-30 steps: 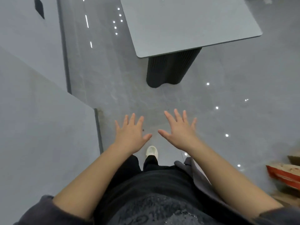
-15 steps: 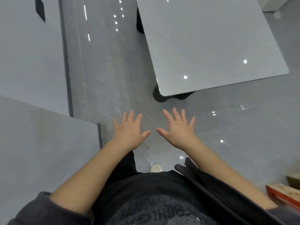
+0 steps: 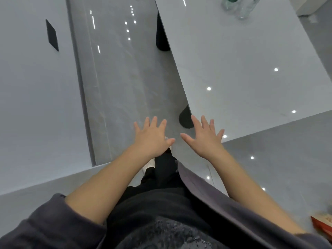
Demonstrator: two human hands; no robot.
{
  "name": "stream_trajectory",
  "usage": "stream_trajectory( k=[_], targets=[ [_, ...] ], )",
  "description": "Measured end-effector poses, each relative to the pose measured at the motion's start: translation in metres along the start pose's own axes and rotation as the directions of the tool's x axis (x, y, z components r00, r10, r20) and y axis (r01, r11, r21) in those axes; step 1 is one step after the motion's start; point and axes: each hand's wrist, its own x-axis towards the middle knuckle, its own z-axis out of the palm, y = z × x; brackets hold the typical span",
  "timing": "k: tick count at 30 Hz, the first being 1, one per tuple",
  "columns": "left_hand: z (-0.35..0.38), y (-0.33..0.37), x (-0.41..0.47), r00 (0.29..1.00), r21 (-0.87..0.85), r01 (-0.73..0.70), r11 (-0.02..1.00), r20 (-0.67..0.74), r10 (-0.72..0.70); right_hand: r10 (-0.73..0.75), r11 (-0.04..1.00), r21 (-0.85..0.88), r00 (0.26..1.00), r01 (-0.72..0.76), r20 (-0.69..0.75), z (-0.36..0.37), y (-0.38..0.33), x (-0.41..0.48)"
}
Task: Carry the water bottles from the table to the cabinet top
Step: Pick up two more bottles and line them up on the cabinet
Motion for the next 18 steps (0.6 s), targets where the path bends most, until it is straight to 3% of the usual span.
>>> stream_trajectory(
  k=[14,18],
  targets=[
    [-0.148,-0.021,0.161,0.991,0.13,-0.124,0.984,-0.03,0.129,0.118,0.987,0.106,0.993,-0.116,-0.008,-0.109,-0.039,0.179],
    [-0.191,-0.028,0.2,0.992,0.124,-0.121,0.985,-0.026,0.125,0.094,0.99,0.108,0.995,-0.092,-0.012,-0.153,-0.06,0.231]
  ],
)
